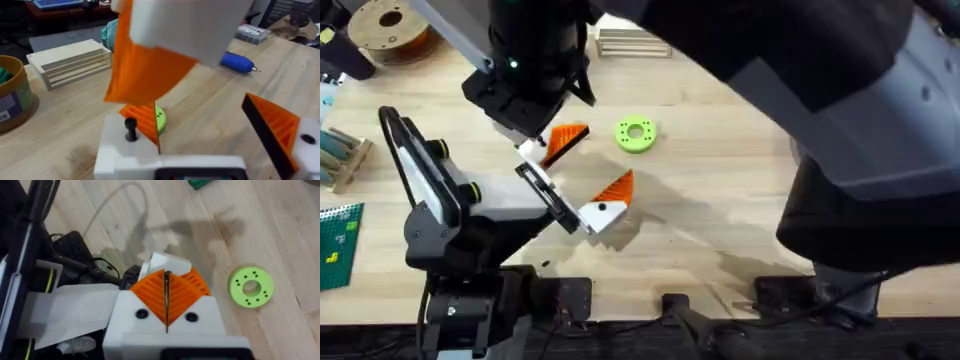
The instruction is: Pick up the gripper from the table and insert it into the empty holder that is missing its gripper. Then pick up a screw, insert it into the mounting hole, and use the screwdriver to tighten it. Finally, clean up the table by picking up the vegetable and placing it into the bucket.
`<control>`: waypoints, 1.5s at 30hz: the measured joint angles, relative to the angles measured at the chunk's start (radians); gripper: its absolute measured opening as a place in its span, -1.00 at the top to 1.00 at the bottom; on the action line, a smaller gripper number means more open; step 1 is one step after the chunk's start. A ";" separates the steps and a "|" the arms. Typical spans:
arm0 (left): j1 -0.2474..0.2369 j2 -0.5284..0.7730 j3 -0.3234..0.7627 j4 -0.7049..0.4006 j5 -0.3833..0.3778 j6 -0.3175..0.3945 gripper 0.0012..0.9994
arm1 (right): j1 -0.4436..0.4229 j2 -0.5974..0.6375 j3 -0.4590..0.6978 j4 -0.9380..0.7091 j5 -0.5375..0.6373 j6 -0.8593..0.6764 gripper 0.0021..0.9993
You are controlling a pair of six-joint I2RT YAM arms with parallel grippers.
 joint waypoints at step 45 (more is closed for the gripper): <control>0.000 0.000 0.000 0.000 -0.003 -0.001 -0.97 | 0.000 0.030 -0.054 0.015 -0.003 0.000 1.00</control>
